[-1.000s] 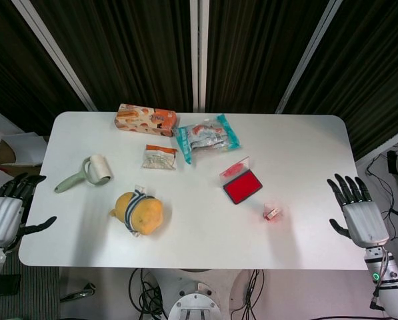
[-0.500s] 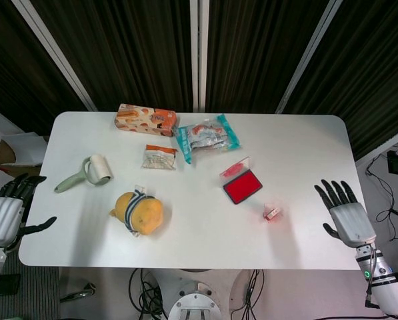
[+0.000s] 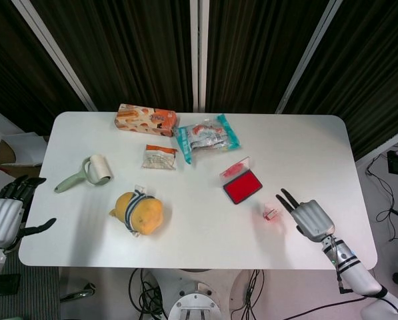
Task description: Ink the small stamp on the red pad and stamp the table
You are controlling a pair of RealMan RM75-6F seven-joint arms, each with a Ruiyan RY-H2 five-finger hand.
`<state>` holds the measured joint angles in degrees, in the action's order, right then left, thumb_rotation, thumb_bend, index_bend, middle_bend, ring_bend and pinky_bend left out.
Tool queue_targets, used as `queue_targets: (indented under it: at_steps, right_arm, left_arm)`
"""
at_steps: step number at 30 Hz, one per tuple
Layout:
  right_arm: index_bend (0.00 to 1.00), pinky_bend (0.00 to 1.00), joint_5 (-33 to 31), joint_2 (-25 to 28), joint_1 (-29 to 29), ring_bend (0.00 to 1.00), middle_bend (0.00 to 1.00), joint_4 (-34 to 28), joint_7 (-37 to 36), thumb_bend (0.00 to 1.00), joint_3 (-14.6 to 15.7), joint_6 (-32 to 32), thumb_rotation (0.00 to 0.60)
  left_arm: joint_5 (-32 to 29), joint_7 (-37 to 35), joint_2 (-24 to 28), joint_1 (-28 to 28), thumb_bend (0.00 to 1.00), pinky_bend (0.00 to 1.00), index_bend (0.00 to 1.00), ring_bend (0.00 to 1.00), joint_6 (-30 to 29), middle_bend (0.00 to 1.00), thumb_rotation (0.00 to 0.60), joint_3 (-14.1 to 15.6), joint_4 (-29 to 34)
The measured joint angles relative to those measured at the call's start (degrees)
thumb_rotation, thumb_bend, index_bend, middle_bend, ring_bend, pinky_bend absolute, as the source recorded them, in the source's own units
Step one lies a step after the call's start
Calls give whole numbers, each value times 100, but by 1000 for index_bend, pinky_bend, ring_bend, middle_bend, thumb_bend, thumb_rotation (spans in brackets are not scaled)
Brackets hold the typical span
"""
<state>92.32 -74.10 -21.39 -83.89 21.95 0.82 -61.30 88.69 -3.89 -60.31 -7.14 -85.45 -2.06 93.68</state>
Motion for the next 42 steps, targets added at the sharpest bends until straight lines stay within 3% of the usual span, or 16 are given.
queue_targets:
  at_steps: [3,11,26,42]
  right_arm:
    - [11,925,80,-230,-87,689,112,245,-106,144,13,17,600]
    - [191,928,328,-793,-285,713,251,944,-549,152,38,-95,600]
    - [424,942,418,-1437,-433,730,390,1841,-1017,160,83,-351,600]
    - [477,943,370,-1671,-480,754,449,2142,-1135,197,161,-436,600]
  left_arm:
    - [-12,-15,2,3,124,210,163,118,4,189,495,-2,-19]
    - [-34,-56,15,-9,123,210,164,118,40,189,493,-9,-61]
    - [-60,-118,22,-12,124,210,165,118,74,189,494,-10,-113]
    - [-56,-96,63,-24,123,210,165,118,97,189,494,-10,-77]
